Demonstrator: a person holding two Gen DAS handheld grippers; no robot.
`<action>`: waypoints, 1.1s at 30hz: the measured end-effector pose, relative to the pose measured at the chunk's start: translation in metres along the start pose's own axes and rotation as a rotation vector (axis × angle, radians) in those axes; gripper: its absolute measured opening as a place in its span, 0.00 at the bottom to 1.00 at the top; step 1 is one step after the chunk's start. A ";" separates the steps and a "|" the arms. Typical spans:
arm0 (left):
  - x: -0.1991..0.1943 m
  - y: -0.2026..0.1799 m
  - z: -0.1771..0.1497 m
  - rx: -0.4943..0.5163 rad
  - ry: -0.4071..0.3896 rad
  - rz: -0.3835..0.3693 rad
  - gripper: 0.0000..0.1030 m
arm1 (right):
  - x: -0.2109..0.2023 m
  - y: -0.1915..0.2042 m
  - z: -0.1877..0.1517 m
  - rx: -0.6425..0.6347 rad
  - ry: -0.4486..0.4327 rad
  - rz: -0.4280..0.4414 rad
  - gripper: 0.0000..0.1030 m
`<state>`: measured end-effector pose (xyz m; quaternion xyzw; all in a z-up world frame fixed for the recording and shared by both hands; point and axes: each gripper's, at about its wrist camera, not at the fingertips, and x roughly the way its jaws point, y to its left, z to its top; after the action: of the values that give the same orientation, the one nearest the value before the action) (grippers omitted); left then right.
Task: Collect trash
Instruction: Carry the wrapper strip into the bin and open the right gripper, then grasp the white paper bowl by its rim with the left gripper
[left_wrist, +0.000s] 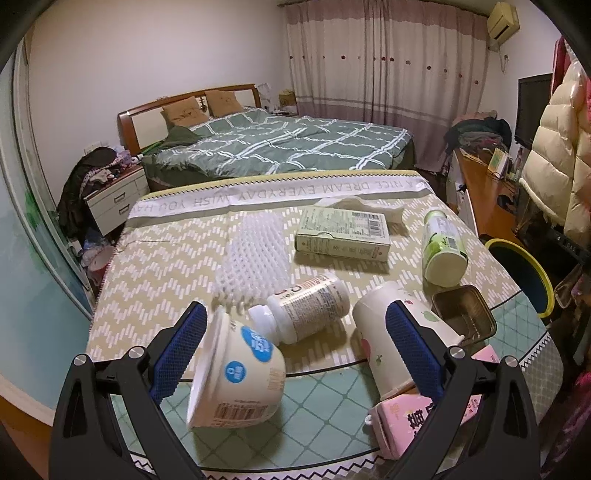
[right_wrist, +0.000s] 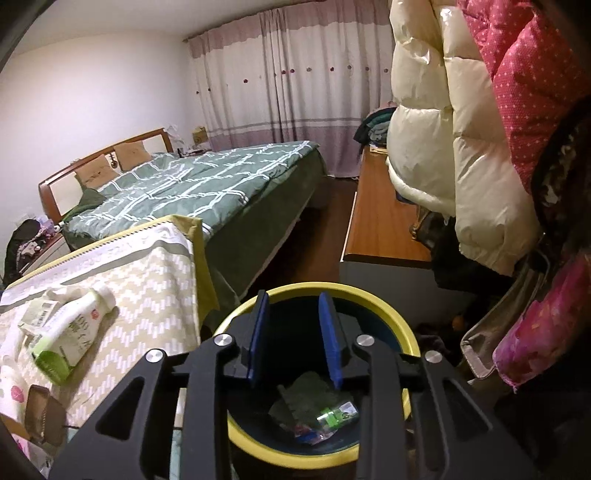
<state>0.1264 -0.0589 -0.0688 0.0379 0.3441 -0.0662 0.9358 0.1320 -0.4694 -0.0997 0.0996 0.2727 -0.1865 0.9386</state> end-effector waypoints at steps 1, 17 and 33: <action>0.003 -0.002 0.000 0.002 0.005 -0.009 0.93 | -0.001 0.001 0.000 0.000 -0.001 0.002 0.27; -0.010 -0.031 0.016 0.071 -0.014 -0.117 0.93 | -0.002 0.006 -0.002 0.004 0.001 0.047 0.28; 0.006 0.011 -0.053 0.040 0.165 -0.031 0.93 | -0.013 0.024 -0.003 -0.006 -0.021 0.096 0.32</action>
<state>0.0987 -0.0428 -0.1131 0.0564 0.4193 -0.0842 0.9022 0.1301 -0.4426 -0.0924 0.1079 0.2580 -0.1414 0.9496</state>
